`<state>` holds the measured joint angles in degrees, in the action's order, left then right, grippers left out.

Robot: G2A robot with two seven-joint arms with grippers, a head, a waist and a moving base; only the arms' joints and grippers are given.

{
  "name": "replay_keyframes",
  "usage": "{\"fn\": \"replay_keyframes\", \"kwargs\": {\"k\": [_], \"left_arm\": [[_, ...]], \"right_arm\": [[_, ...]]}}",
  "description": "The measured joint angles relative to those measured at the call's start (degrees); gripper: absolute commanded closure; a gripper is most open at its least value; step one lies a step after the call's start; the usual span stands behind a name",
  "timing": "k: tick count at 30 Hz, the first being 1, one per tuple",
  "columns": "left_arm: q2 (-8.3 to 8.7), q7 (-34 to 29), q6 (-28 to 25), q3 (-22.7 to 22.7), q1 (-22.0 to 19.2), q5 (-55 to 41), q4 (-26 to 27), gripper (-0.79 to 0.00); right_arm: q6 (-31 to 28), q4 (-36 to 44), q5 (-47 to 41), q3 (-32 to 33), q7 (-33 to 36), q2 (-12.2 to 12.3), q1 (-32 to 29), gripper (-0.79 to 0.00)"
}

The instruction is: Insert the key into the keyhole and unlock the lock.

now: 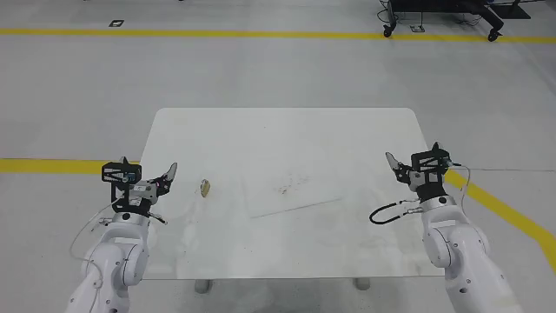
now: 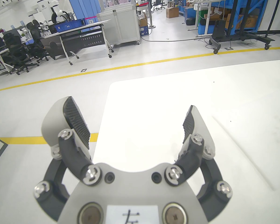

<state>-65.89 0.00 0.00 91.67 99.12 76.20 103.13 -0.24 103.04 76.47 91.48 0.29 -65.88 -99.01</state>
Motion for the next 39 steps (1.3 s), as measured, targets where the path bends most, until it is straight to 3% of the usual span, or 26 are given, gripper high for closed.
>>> {"fn": "replay_keyframes", "kwargs": {"k": [5,13,16,26,29,31,33,38,39], "left_arm": [[0.00,0.00,0.00,0.00,0.00,0.00,0.00,-0.785],[0.00,0.00,0.00,0.00,0.00,0.00,0.00,-0.785],[0.00,0.00,0.00,0.00,0.00,0.00,0.00,-0.785],[0.00,0.00,0.00,0.00,0.00,0.00,0.00,-0.785],[0.00,0.00,0.00,0.00,0.00,0.00,0.00,-0.785],[0.00,0.00,0.00,0.00,0.00,0.00,0.00,-0.785],[0.00,0.00,0.00,0.00,0.00,0.00,0.00,-0.785],[0.00,0.00,0.00,0.00,0.00,0.00,0.00,-0.785],[0.00,0.00,0.00,0.00,0.00,0.00,0.00,-0.785]], "right_arm": [[-8.55,-1.82,3.10,-4.64,5.23,0.11,5.02,-0.785],[-29.78,-11.79,-0.25,-12.19,3.35,0.03,15.74,-0.785],[-35.18,-14.02,-1.34,-13.28,4.30,0.06,17.76,-0.785],[-33.51,-14.55,-1.01,-14.00,5.61,0.04,18.30,-0.785],[-39.60,-19.01,-1.35,-17.24,5.43,0.21,23.63,-0.785],[-49.76,-24.22,1.20,-20.00,3.41,0.19,29.04,-0.785],[-56.21,-28.14,3.87,-23.96,-0.28,0.04,33.08,-0.785],[-57.77,-37.27,18.72,-38.57,-15.21,1.05,44.19,-0.779],[-57.75,-39.25,21.31,-40.88,-18.04,1.21,46.11,-0.690]]}}
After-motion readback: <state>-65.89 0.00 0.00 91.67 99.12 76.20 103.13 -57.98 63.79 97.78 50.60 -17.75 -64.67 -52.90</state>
